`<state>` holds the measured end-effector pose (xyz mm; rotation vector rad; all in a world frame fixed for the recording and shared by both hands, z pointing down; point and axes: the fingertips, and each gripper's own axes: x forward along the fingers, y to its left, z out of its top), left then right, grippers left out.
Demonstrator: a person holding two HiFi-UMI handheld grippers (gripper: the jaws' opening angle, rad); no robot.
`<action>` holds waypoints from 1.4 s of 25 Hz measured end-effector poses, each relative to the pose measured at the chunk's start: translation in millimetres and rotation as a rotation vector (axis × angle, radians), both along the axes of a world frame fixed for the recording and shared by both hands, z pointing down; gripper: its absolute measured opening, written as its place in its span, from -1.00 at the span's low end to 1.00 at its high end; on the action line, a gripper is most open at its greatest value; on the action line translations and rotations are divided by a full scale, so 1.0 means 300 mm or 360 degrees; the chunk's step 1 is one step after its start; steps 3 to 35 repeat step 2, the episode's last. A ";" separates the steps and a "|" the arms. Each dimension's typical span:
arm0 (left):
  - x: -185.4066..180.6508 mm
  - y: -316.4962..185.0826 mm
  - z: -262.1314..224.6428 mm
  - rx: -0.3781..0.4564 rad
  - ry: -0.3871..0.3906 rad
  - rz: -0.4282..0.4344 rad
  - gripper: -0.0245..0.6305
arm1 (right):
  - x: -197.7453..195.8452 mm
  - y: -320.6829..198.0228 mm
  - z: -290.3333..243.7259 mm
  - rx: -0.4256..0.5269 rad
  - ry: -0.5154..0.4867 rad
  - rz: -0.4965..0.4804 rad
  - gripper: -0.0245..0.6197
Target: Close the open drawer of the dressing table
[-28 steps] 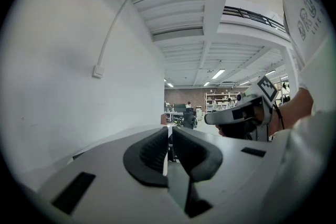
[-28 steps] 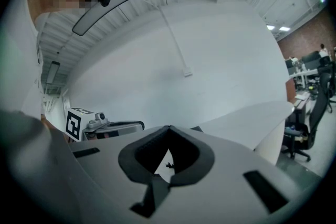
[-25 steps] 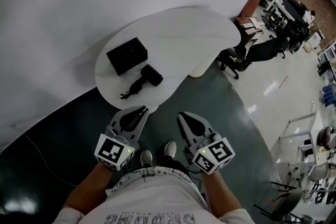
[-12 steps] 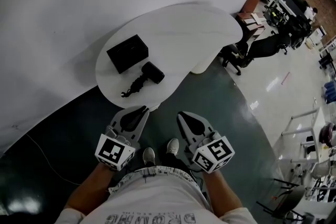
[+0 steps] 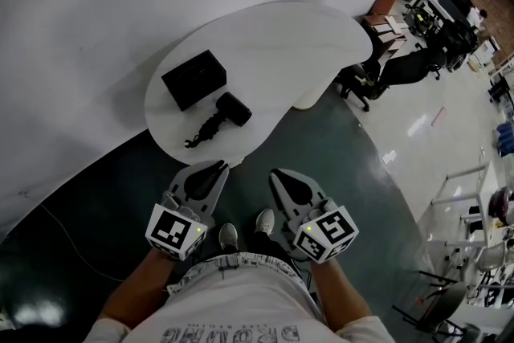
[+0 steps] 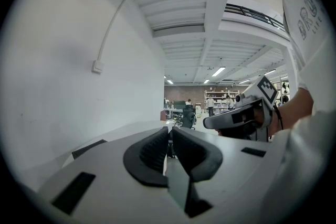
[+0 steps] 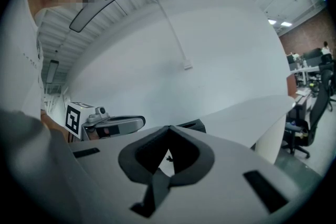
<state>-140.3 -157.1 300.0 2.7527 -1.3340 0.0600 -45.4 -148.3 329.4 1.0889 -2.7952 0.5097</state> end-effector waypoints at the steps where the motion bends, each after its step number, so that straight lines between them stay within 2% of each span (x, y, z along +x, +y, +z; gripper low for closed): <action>1: -0.001 -0.004 0.001 -0.0001 -0.0001 -0.0002 -0.80 | -0.002 -0.003 0.003 -0.0002 0.0000 -0.0003 -0.90; 35: -0.001 -0.007 0.002 -0.0001 -0.0002 -0.0003 -0.80 | -0.004 -0.006 0.005 -0.0003 0.0001 -0.0005 -0.90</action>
